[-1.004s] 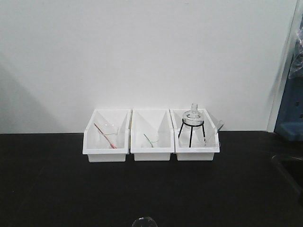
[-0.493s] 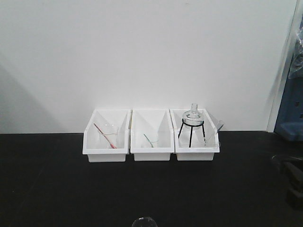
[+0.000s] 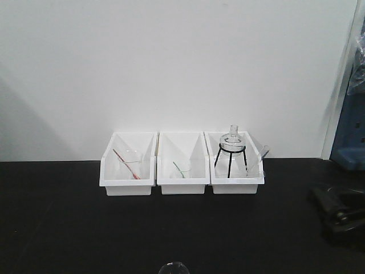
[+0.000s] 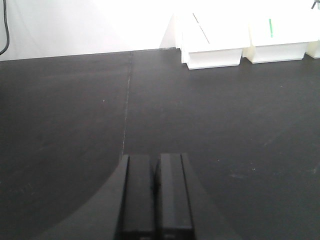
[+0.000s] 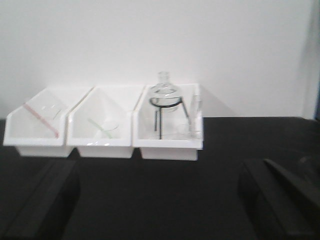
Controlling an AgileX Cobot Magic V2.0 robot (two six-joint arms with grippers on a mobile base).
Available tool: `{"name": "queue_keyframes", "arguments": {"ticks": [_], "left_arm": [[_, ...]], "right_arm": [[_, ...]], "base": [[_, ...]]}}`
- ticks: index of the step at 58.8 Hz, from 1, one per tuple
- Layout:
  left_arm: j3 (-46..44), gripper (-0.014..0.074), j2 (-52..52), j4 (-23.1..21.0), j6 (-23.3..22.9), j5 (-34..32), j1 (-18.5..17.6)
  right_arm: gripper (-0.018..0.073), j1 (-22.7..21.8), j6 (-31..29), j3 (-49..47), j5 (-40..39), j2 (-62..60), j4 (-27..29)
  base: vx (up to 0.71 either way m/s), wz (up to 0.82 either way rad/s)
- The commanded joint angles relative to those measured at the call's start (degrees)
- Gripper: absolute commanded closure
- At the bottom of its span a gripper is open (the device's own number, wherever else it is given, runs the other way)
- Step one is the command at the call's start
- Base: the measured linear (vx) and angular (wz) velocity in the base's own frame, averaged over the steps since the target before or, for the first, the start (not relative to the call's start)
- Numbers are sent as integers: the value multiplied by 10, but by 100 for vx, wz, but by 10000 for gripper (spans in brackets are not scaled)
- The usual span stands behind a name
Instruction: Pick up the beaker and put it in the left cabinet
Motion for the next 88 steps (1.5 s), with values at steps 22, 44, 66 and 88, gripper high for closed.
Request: {"name": "queue_keyframes", "arguments": {"ticks": [22, 44, 66, 88], "left_arm": [[-7, 593, -5, 0, -2, -47, 0], [-7, 593, -5, 0, -2, -47, 0], [-7, 593, -5, 0, -2, -47, 0], [-7, 593, -5, 0, -2, -47, 0]], "right_arm": [[-127, 153, 42, 84, -377, 238, -142], [-115, 153, 88, 111, -652, 485, -154], [-105, 153, 98, 29, -652, 541, -190], [-94, 153, 126, -35, -652, 587, -201]], "base": [[0, 0], [0, 0], [0, 0], [0, 0]]}}
